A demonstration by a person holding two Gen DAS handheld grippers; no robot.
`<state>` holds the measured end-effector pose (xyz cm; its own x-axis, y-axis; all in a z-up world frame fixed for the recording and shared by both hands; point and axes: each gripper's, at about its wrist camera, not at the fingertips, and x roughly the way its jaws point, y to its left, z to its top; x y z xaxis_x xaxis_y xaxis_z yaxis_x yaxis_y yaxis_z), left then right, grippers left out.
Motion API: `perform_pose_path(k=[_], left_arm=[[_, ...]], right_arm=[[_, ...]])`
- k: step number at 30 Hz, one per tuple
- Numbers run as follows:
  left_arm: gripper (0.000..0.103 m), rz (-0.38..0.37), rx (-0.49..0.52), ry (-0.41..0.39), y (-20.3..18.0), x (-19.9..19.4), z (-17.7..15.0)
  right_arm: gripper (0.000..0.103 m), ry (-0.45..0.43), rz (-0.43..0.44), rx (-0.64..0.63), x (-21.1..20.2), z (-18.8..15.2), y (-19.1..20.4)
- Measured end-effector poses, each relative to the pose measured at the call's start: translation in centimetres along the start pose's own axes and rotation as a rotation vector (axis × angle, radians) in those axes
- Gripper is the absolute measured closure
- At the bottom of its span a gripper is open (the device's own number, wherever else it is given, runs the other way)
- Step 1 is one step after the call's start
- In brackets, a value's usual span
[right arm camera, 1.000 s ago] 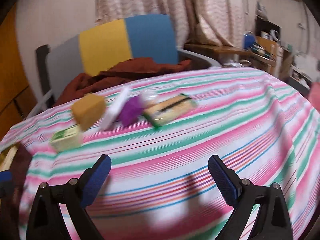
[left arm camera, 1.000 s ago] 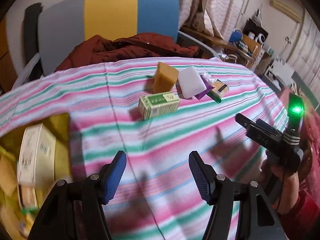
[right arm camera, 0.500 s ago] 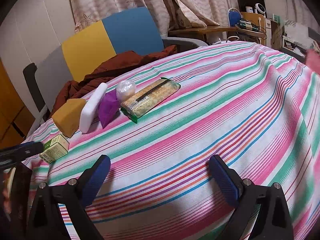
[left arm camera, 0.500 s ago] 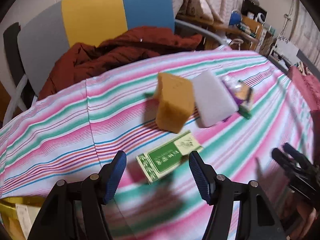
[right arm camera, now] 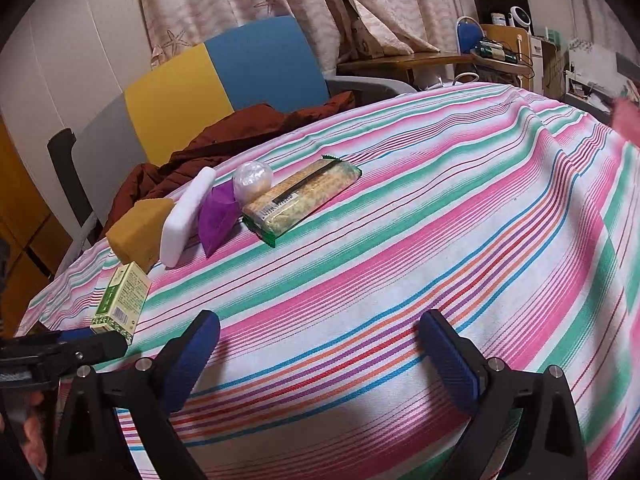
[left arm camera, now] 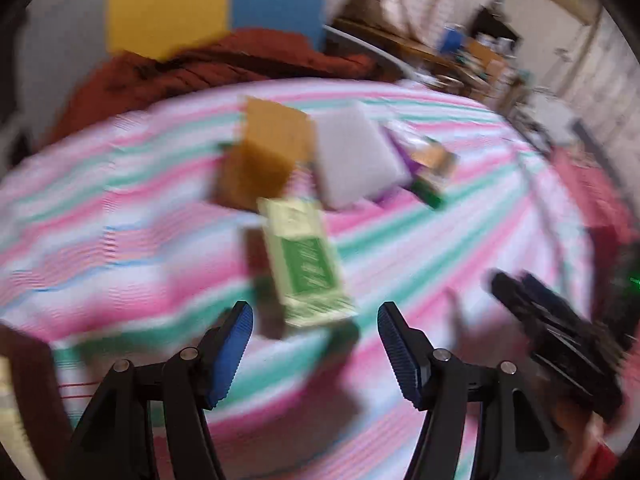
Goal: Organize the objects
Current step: 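Grasp the green essential-oil box with the left tool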
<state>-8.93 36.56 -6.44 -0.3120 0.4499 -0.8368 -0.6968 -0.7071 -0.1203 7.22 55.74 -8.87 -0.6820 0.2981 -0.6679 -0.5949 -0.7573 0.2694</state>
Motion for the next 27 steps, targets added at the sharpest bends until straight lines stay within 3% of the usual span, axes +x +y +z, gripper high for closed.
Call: perform_pose_path(k=[7,10,13,16,23,27], left_arm=[[0.038,0.134,-0.052,-0.055,0.4,1.2,0.1],[0.049,0.181,-0.044,-0.104,0.0,1.5,-0.3],[0.053,0.162,-0.034,-0.167,0.2,1.0,-1.6],[0.066,0.165,-0.048,-0.183,0.5,0.8,-1.8],[0.070,0.125,-0.021,-0.217,-0.5,0.6,-2.5],[0.070,0.135,0.009,-0.216,-1.1,0.9,-2.4]], right_arm=[[0.002,-0.002,-0.002,-0.002,0.0,0.0,0.0],[0.002,-0.003,-0.002,-0.002,0.1,0.0,0.0],[0.002,-0.002,-0.003,-0.003,0.1,0.0,0.0],[0.002,-0.002,-0.007,-0.006,0.2,0.0,0.0],[0.002,0.026,-0.028,-0.020,0.3,0.3,0.3],[0.003,0.034,-0.022,0.006,0.9,2.4,0.3]])
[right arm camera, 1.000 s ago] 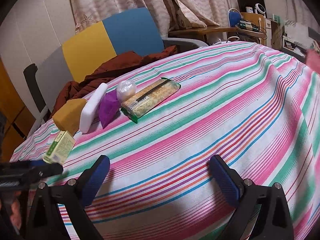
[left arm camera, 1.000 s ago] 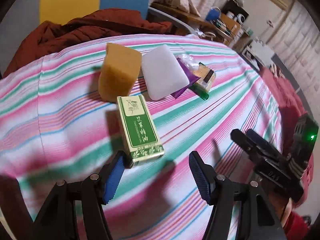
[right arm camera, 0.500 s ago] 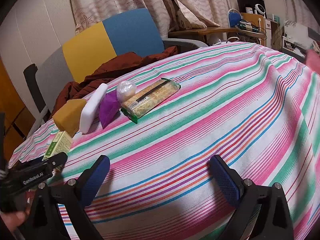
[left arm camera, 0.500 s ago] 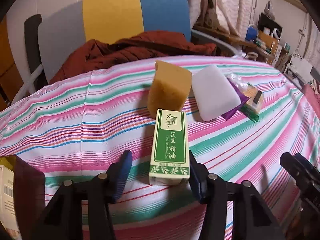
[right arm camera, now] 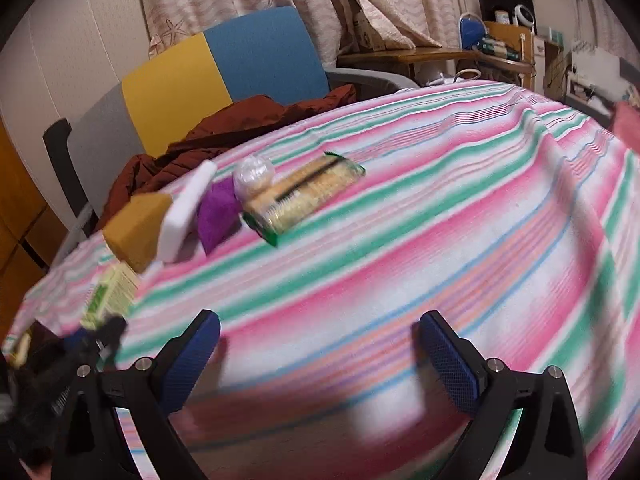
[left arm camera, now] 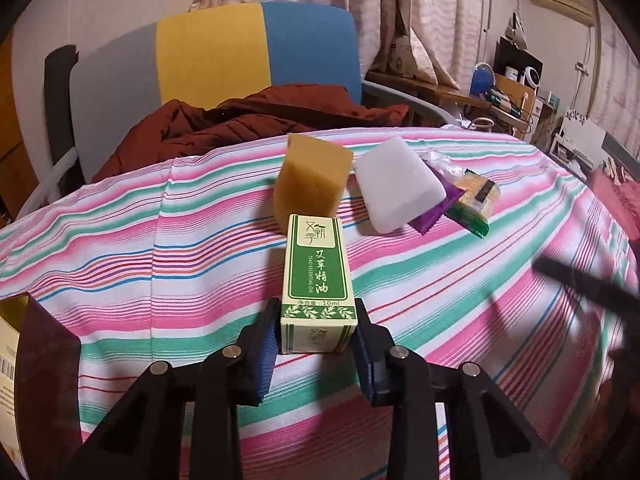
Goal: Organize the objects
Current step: 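Grasp the green essential-oil box with the left tool, then grasp the second cracker packet with the right tool while the left tool holds the green box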
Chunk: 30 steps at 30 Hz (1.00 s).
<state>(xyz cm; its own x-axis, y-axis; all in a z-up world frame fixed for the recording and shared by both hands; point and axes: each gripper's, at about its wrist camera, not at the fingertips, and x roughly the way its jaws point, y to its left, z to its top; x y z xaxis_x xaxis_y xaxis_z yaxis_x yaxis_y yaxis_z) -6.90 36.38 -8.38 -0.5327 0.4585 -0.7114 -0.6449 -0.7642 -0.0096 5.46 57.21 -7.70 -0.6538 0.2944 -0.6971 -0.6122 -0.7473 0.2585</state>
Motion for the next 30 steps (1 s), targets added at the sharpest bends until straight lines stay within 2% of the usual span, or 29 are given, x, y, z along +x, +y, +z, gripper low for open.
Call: perform_pose_path(k=[2,4,6,8,11,14,18,20,22,24,26,28,30], left_arm=[[0.070,-0.004,0.003,-0.001,0.0,0.0,0.0],[0.070,-0.016,-0.005,-0.005,0.2,0.0,0.0],[0.070,-0.029,-0.017,-0.007,0.4,0.0,-0.1],[0.070,-0.034,-0.020,-0.009,0.5,0.0,-0.2],[0.070,-0.034,-0.020,-0.012,0.4,0.1,-0.2],[0.070,-0.039,-0.023,-0.016,0.5,0.1,-0.3],[0.070,-0.063,-0.043,-0.019,0.9,0.0,-0.4],[0.070,-0.069,-0.049,-0.020,1.0,0.0,-0.5],[0.070,-0.071,-0.050,-0.021,1.0,0.0,-0.5],[0.070,-0.071,-0.050,-0.020,1.0,0.0,-0.5],[0.070,-0.069,-0.048,-0.018,0.9,0.0,-0.5],[0.067,-0.068,-0.041,-0.017,0.7,0.0,-0.5],[0.060,-0.077,-0.025,-0.015,0.4,0.0,-0.5]], right_arm=[[0.003,-0.027,-0.051,0.003,0.8,2.5,0.3],[0.004,-0.001,-0.089,-0.013,2.5,4.4,0.6],[0.018,0.046,-0.130,0.013,5.1,6.3,0.3],[0.024,0.063,-0.136,0.092,6.6,7.6,-0.5],[0.024,0.072,-0.138,0.164,8.2,9.0,-0.8],[0.024,0.104,-0.174,0.104,10.1,9.8,0.8],[0.020,0.112,-0.262,-0.069,11.7,9.4,3.1],[0.022,0.102,-0.253,-0.073,11.3,8.9,2.9],[0.029,0.098,-0.242,-0.076,10.4,8.5,2.4],[0.041,0.094,-0.228,-0.088,9.7,7.9,2.0],[0.048,0.091,-0.214,-0.106,8.9,7.2,1.7],[0.052,0.088,-0.201,-0.117,8.2,6.4,1.2],[0.052,0.080,-0.187,-0.122,7.0,5.4,0.9]])
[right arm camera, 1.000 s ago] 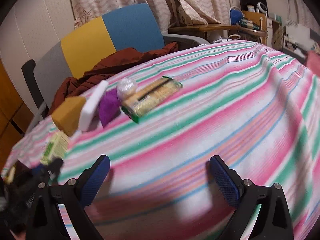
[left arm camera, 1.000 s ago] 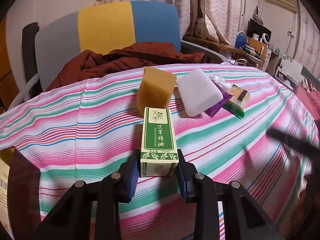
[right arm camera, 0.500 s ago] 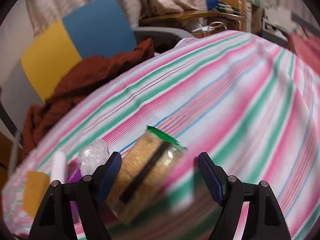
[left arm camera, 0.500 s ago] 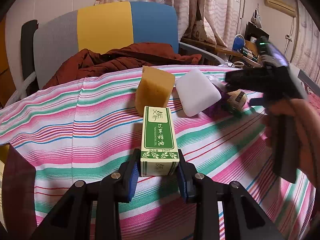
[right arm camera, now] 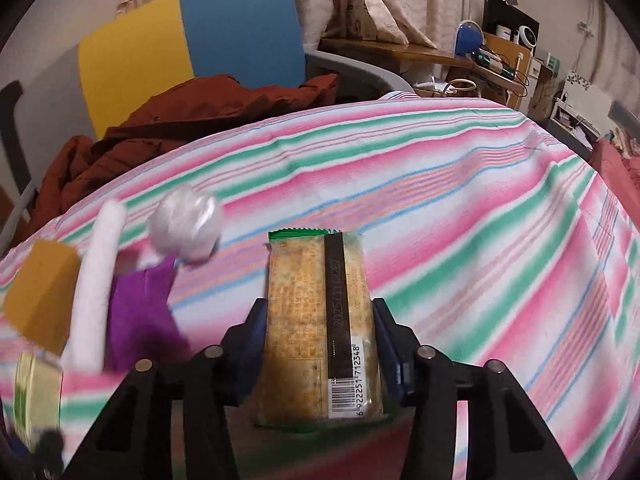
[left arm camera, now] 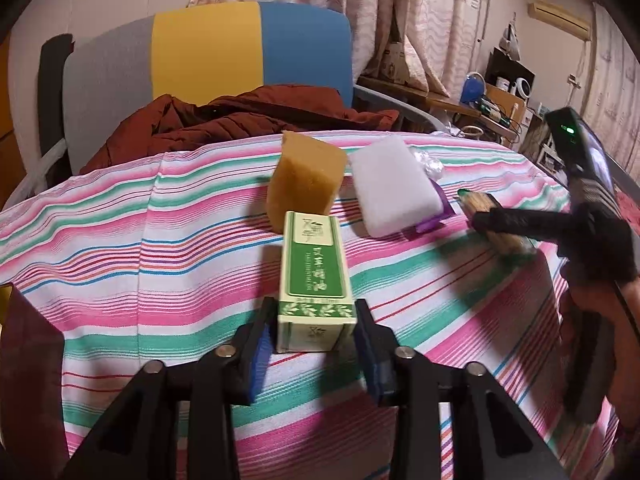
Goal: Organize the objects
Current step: 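Grasp the second cracker packet with the right tool while the left tool holds the green box, then carry the green box and cracker packet to the gold tray and release both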
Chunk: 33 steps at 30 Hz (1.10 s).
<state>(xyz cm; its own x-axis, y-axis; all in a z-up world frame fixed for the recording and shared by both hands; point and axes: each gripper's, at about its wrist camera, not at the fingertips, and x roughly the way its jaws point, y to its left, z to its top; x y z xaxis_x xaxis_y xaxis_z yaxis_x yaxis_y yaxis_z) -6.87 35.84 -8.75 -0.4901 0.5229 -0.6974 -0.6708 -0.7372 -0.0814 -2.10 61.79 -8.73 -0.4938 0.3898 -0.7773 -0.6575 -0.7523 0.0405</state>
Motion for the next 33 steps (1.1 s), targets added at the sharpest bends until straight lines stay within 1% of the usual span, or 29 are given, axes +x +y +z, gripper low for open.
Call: perform_pose_path(k=[1,3,6,9,12,13,14,15,18,21,27,30,33], left_arm=[[0.057,-0.001,0.008,0.001,-0.2,0.0,0.0],[0.057,0.005,0.013,0.006,-0.3,0.1,0.1],[0.057,0.003,-0.002,0.012,-0.1,0.0,0.4],[0.057,0.011,-0.012,0.031,-0.1,0.3,0.9],[0.057,0.006,-0.037,0.032,0.2,0.6,1.5],[0.060,0.009,-0.050,0.029,0.4,0.7,1.6],[0.067,0.014,-0.060,0.028,0.7,0.8,1.6],[0.070,0.017,-0.071,0.025,0.9,0.8,1.5],[0.071,0.002,-0.085,0.008,1.2,0.5,1.2],[0.071,0.018,-0.073,-0.014,1.0,-0.2,0.8],[0.071,0.032,-0.039,-0.069,0.3,-2.1,-0.1],[0.071,0.033,-0.013,-0.088,-0.4,-3.2,-0.7],[0.071,0.018,-0.006,-0.106,-0.7,-4.2,-1.3]], right_arm=[[0.052,-0.004,0.004,-0.001,-0.3,-0.4,-0.1],[0.052,-0.015,0.010,-0.005,-1.2,-1.5,0.0],[0.053,-0.026,0.002,-0.022,-1.7,-2.2,0.5],[0.053,-0.039,-0.009,-0.028,-1.9,-2.5,0.7],[0.053,-0.046,-0.020,-0.035,-1.7,-2.5,0.9],[0.053,-0.049,-0.022,-0.036,-1.7,-2.5,1.0],[0.053,-0.051,-0.023,-0.037,-1.6,-2.5,1.0],[0.053,-0.053,-0.023,-0.036,-1.7,-2.6,0.9],[0.053,-0.063,-0.027,-0.038,-1.8,-2.6,0.9],[0.053,-0.076,-0.024,-0.041,-2.0,-2.7,0.8],[0.053,-0.181,0.000,-0.070,-4.5,-3.4,1.3],[0.053,-0.180,0.023,-0.091,-5.1,-4.0,1.9],[0.053,-0.193,0.041,-0.078,-6.2,-4.8,1.8]])
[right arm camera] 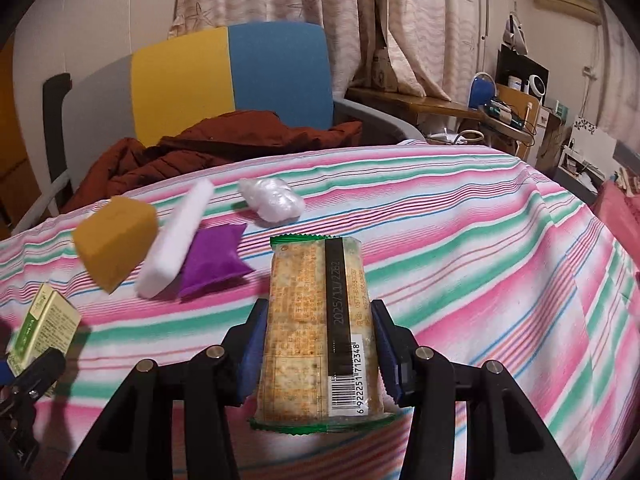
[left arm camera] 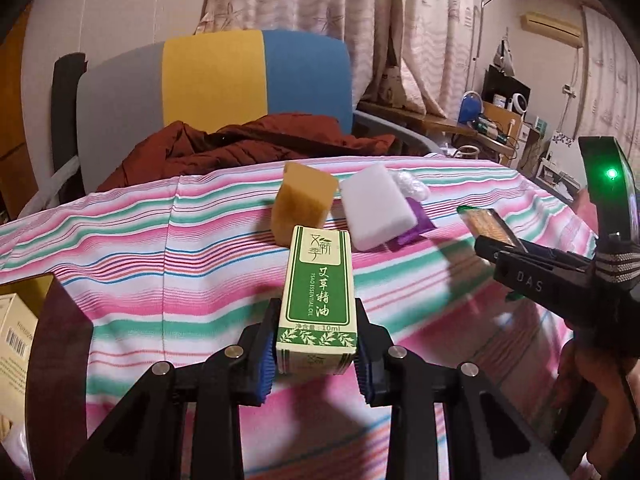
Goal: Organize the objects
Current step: 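Carry the green box and cracker packet to the gold tray and release both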
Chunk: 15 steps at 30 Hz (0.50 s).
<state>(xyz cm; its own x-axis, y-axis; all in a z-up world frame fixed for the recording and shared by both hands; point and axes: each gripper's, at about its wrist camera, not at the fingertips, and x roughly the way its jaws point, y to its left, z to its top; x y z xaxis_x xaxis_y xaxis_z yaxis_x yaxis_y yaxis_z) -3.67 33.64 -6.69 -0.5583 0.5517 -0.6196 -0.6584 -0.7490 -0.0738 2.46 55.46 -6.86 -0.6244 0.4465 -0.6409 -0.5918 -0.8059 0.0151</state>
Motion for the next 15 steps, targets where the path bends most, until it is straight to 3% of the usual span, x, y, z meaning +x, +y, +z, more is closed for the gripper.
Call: perform_pose_path(k=[8,15], left_arm=[[0.071,-0.011,-0.043,-0.025,0.8,-2.3,-1.4],[0.071,-0.055,-0.069,-0.054,1.2,-5.9,-2.4]], right_arm=[[0.053,0.007,0.057,0.062,-2.6,-2.4,-0.1],[0.053,0.032,0.180,0.110,-5.7,-5.1,0.8]])
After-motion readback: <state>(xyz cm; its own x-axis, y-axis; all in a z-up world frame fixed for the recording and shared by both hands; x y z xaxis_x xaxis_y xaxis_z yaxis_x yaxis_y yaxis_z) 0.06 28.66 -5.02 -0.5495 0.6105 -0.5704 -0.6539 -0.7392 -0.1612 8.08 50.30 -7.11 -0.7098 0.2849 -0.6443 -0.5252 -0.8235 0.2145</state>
